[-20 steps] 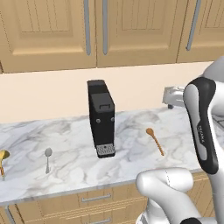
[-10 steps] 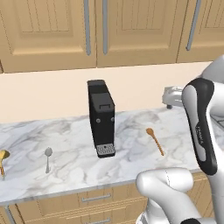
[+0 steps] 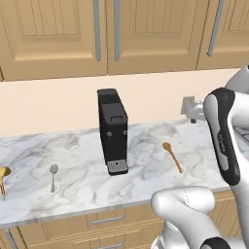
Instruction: Organize the utensils by type. Pick up the wooden spoons from the counter and place them in the open cabinet. Then pick up the metallic utensils from the counter and place them in the open drawer.
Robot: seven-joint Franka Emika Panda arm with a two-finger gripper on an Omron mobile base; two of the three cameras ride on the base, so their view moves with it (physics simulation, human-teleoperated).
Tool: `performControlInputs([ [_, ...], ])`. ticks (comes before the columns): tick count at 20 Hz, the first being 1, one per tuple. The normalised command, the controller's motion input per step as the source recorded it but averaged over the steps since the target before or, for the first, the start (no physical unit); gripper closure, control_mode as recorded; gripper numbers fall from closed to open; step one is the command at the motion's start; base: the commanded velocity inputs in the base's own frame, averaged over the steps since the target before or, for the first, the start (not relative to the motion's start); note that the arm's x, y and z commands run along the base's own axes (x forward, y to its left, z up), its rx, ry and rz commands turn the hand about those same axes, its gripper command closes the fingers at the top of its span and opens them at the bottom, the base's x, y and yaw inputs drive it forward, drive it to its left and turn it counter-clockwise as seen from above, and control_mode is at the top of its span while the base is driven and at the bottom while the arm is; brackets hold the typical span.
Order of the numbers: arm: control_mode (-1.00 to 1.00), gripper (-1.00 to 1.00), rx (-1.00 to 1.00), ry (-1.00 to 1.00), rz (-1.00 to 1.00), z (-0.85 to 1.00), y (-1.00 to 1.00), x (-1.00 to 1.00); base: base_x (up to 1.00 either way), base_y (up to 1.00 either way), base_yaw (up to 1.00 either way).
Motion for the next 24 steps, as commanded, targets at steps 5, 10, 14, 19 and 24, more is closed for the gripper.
performControlInputs([
  [5, -1.00, -1.00, -0.08, 0.03, 0.00, -0.63, -0.21, 0.38, 0.00, 0.00, 0.00],
  [10, -1.00, -1.00, -0.14, 0.08, -0.04, -0.75, 0.00, 0.55, 0.00, 0.00, 0.00],
  [14, -1.00, -1.00, -0.11, 0.09, -0.01, -0.73, 0.00, 0.46, 0.00, 0.00, 0.00],
  [19, -1.00, -1.00, -0.01, 0.11, 0.00, -0.68, 0.00, 0.42, 0.00, 0.00, 0.00],
  [24, -1.00, -1.00, 0.00, 0.09, 0.00, -0.59, 0.00, 0.41, 0.00, 0.00, 0.00],
])
